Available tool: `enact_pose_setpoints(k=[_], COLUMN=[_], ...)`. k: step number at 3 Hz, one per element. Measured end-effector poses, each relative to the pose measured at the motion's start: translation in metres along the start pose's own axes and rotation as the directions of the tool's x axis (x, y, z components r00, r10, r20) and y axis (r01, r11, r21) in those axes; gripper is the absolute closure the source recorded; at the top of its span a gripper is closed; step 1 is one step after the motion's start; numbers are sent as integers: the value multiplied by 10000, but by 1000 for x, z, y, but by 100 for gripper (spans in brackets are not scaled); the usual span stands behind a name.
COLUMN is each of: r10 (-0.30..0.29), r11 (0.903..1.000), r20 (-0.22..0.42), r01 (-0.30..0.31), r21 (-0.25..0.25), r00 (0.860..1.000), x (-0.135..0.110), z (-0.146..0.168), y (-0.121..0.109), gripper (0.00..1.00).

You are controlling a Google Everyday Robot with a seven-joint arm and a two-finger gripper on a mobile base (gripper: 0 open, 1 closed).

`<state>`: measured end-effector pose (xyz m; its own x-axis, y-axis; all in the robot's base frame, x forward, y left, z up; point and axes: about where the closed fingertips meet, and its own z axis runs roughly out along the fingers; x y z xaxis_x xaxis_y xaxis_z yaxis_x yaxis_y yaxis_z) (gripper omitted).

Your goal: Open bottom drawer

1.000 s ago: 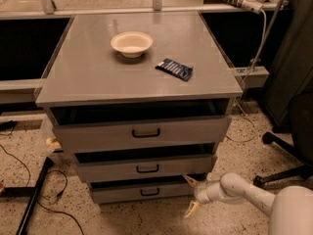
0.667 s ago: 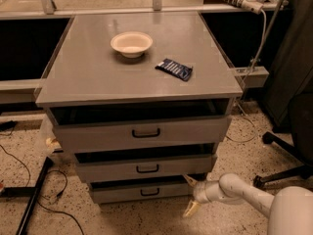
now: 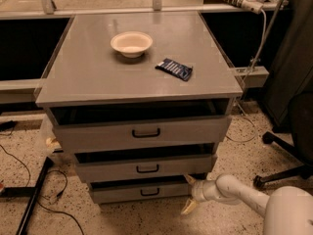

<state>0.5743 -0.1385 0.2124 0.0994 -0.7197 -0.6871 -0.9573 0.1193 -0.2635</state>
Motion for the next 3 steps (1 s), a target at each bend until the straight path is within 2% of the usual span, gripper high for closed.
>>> enact_pose_setpoints(k=[2,3], r10=[399,421], r11=[9980,9968], r20=[-428,-546], r01=[-378,-382], r21=[499,698], r00=[9983,9976], x=[37,44], z=[15,18], y=[-16,-26], gripper=[0,0])
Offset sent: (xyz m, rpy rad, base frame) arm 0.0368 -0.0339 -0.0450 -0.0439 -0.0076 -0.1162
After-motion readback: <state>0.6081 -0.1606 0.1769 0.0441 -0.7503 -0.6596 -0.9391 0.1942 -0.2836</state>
